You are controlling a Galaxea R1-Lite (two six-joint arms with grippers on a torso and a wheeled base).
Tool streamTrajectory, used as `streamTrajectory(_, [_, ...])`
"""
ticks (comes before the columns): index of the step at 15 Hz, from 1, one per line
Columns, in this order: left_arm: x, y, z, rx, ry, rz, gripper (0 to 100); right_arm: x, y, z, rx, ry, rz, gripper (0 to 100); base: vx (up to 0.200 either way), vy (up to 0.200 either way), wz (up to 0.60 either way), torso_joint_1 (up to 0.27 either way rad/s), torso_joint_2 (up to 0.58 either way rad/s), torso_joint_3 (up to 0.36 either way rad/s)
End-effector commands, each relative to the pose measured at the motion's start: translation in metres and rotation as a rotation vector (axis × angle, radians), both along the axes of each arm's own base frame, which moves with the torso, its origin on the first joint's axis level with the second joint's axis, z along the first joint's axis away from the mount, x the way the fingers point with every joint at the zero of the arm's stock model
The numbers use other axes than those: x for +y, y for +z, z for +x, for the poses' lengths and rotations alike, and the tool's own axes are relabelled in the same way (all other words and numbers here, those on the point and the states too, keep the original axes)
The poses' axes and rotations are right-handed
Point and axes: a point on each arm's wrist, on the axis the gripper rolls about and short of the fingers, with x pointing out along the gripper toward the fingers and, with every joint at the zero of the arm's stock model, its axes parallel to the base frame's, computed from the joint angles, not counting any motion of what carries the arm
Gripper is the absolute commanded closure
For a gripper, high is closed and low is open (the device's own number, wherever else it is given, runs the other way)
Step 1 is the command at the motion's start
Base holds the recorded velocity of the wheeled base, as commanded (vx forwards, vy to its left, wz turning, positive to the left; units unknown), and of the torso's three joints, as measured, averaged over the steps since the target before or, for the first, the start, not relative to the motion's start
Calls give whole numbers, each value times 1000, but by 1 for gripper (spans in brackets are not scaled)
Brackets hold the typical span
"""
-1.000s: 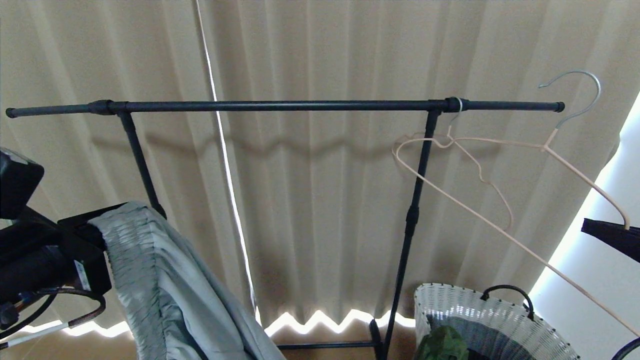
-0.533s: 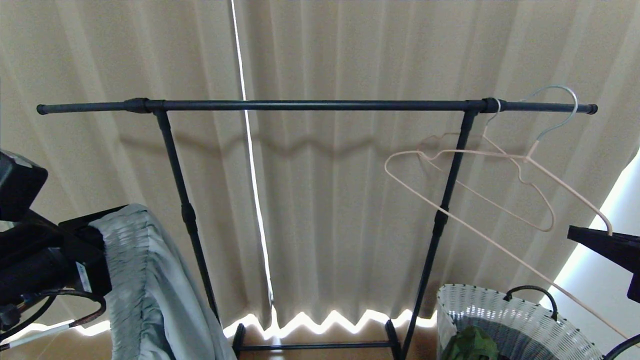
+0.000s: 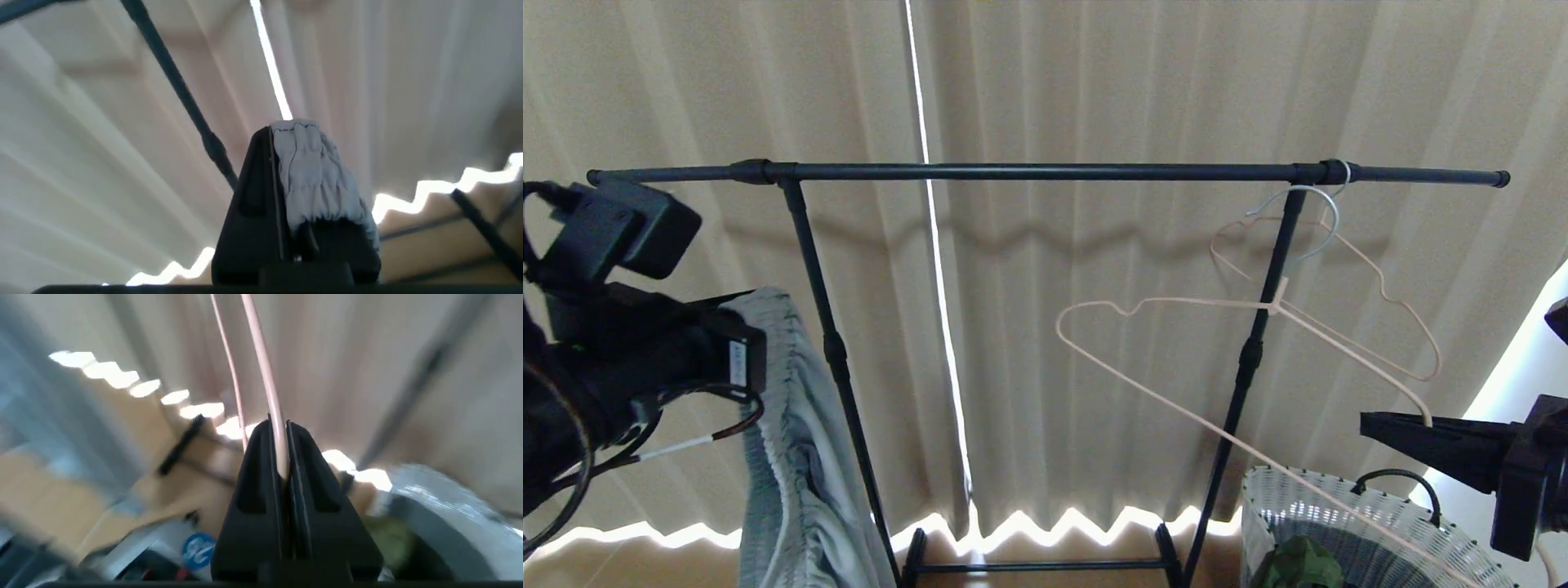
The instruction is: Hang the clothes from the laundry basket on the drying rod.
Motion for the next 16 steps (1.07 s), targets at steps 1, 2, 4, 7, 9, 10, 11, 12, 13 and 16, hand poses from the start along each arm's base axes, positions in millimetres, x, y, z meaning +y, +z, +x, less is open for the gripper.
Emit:
streamTrajectory(1, [-25,-2,37,73,23,42,100,20,-1,4,-3,107,15,100,0,0,0,0,0,0])
streamTrajectory(2, [-30,3,42,96,15,48,100,27,-1,7,-12,135,20,100,0,0,0,0,0,0])
streamTrajectory(4, [-39,19,46,158,6,9,100,43,-1,10,-37,208,37,100,0,0,0,0,0,0])
streamTrajectory(7, [-51,41,53,260,43,-122,100,59,-2,2,-41,307,46,100,0,0,0,0,0,0])
streamTrajectory(9, [-55,43,59,269,73,-150,100,60,-3,0,-38,321,45,100,0,0,0,0,0,0])
streamTrajectory(10, [-59,39,73,261,155,-163,100,66,-4,-2,-20,348,53,100,0,0,0,0,0,0])
streamTrajectory(11, [-61,37,76,260,177,-155,100,68,-3,-4,-17,354,70,100,0,0,0,0,0,0])
streamTrajectory(12, [-61,37,79,254,191,-151,100,71,-3,-5,-13,366,85,100,0,0,0,0,0,0])
streamTrajectory(13, [-62,40,79,246,190,-156,100,73,-4,-3,-8,369,81,100,0,0,0,0,0,0])
streamTrajectory(16, [-63,39,81,242,202,-145,100,78,-3,0,-9,372,82,100,0,0,0,0,0,0])
